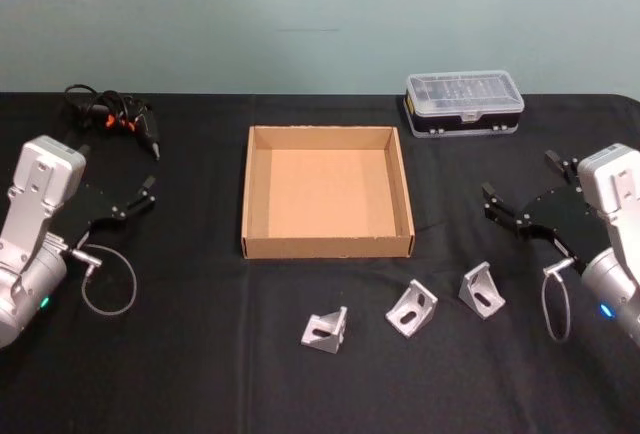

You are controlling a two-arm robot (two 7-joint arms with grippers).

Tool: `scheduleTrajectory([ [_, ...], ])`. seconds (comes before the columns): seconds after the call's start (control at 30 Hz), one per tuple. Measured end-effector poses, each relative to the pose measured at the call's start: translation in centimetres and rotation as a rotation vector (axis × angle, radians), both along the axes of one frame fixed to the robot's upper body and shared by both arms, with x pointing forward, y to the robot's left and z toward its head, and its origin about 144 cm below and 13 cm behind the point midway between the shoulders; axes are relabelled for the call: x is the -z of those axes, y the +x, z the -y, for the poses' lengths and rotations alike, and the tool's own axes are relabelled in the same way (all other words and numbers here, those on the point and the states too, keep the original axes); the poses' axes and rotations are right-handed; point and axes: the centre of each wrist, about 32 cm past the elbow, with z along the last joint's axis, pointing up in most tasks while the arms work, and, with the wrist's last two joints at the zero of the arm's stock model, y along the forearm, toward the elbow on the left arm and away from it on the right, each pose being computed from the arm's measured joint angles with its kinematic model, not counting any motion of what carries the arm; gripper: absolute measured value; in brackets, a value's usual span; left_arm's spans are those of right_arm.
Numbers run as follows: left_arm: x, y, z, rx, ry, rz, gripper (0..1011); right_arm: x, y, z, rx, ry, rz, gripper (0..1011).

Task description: Use one hand to pick up the angle iron from the table and place it into the box.

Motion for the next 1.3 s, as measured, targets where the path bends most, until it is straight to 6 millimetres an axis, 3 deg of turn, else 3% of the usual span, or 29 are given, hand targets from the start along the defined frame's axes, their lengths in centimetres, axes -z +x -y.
scheduleTrajectory([
  [0.67,0.0,0.0,0.0,0.0,0.0,0.0,1011,-4.0,-7.0,-0.4,-0.031,0.053,-0.206,1004],
  [0.93,0.0,0.0,0.0,0.0,0.0,0.0,1011,-4.2,-7.7,-1.0,-0.048,0.002,-0.316,1004],
  [1.3,0.0,0.0,0.0,0.0,0.0,0.0,1011,-3.5,-6.7,-1.6,-0.051,-0.036,-0.384,1004],
])
